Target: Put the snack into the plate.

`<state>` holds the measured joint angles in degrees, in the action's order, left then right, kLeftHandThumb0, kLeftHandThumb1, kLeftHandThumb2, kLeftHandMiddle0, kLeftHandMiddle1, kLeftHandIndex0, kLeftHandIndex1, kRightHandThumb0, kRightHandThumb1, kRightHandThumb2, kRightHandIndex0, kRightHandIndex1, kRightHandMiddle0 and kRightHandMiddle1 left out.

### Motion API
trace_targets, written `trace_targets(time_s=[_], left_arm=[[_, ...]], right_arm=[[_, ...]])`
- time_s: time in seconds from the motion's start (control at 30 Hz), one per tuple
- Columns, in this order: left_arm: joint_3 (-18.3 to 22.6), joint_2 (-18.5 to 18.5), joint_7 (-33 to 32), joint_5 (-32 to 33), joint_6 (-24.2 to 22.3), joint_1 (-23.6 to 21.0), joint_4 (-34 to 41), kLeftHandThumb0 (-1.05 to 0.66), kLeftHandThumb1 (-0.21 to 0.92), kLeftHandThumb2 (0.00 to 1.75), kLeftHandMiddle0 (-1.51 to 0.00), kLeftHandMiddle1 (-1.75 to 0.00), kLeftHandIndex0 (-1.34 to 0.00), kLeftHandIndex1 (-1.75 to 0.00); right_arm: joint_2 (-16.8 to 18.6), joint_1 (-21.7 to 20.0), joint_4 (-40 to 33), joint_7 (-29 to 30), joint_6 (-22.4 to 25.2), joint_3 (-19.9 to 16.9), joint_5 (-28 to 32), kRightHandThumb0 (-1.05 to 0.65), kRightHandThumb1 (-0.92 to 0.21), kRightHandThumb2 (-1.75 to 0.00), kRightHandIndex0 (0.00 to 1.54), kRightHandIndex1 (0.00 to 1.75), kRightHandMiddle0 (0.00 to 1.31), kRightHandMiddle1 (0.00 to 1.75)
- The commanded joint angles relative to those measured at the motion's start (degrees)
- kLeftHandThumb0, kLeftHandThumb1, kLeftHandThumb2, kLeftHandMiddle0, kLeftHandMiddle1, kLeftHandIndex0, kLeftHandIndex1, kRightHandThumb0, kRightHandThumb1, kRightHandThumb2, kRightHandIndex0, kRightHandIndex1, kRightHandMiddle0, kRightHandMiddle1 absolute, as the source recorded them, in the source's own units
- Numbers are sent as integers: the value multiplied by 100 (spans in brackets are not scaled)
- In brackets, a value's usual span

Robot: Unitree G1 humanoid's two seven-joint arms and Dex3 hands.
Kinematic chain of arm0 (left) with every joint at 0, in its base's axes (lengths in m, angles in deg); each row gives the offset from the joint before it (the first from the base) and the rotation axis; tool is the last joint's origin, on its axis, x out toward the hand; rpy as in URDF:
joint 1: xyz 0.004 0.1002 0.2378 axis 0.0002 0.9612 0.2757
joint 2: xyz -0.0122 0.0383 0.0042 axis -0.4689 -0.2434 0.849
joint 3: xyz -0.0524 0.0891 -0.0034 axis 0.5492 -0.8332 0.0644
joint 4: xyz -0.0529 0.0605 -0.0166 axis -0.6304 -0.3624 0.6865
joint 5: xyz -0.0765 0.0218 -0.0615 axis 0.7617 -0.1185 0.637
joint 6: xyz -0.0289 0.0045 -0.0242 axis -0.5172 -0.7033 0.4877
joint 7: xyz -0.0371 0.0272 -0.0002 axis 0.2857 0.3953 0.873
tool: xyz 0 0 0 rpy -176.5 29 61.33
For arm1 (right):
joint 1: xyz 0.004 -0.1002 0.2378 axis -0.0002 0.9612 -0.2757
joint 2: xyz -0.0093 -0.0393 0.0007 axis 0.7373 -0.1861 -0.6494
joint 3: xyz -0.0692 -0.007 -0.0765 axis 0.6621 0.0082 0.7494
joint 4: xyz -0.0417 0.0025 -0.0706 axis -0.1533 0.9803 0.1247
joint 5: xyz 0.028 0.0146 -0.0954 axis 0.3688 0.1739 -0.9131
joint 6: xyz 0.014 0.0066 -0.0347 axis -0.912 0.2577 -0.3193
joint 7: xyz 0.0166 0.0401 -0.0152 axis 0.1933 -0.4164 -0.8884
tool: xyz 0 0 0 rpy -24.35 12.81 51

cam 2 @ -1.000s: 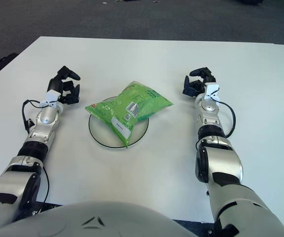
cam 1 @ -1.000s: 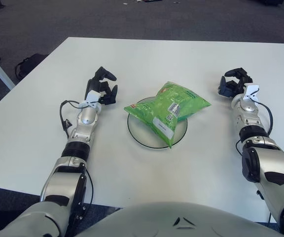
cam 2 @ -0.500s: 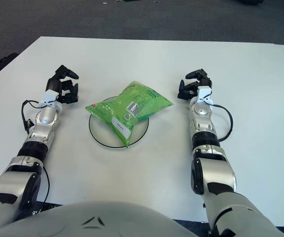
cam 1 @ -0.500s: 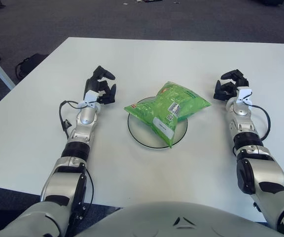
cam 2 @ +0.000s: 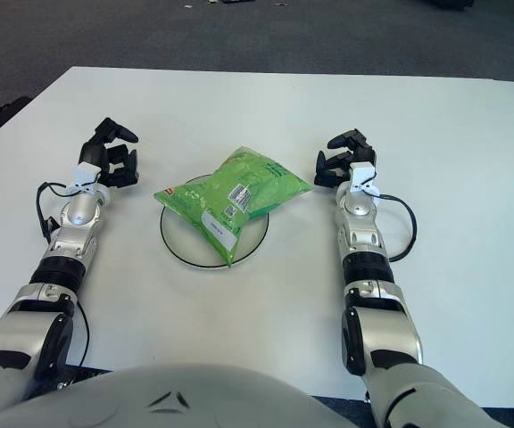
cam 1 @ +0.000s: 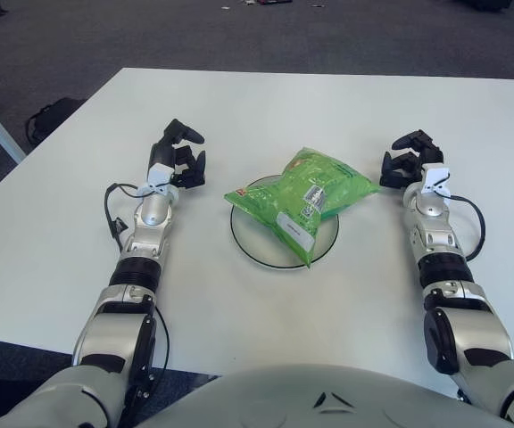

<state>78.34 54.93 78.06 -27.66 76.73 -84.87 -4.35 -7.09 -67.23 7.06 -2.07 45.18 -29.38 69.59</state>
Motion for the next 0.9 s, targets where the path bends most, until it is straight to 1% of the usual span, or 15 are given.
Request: trace_targets(time_s=[0.0,0.17,0.33,0.57,0.63,0.67,0.7,0.77,0.87], left_arm=[[-29,237,102,55,-104,891,-384,-42,52,106,-113,-175,-45,-175],[4,268,57,80,-133,950,-279,-42,52,105,-112,-175,-45,-175],[32,296,28,104,-150,982,-208,-42,52,105,-111,-175,-45,-175],[92,343,78,165,-133,1017,-186,-41,55,103,-108,-175,-43,-175],[128,385,107,230,-43,1029,-221,-41,56,101,-107,-175,-43,-175],[140,403,110,249,-5,1037,-231,-41,56,100,-107,-175,-42,-175],[153,422,100,261,41,1045,-243,-41,57,100,-106,-175,-42,-175],[163,450,81,266,75,1056,-242,-40,57,99,-106,-175,-41,-175],[166,479,70,278,62,1067,-218,-40,59,96,-105,-175,-40,-175]], right_arm=[[248,612,178,-38,315,188,-192,-1,2,-162,90,153,68,175],[203,791,180,37,-60,108,-264,-1,3,-163,92,152,68,175],[234,899,182,129,-341,58,-290,-1,3,-165,92,157,67,175],[281,1018,164,135,-542,49,-272,-1,5,-170,90,166,67,175],[294,1050,148,86,-599,68,-260,-1,5,-172,90,168,67,175],[298,1061,139,66,-619,75,-255,-18,-7,-159,101,170,66,175],[304,1060,131,44,-634,85,-250,-29,-15,-150,109,172,65,175],[305,1057,121,6,-659,94,-240,-39,-22,-142,116,173,64,175],[283,1074,116,-100,-744,103,-217,-46,-27,-137,122,174,63,175]])
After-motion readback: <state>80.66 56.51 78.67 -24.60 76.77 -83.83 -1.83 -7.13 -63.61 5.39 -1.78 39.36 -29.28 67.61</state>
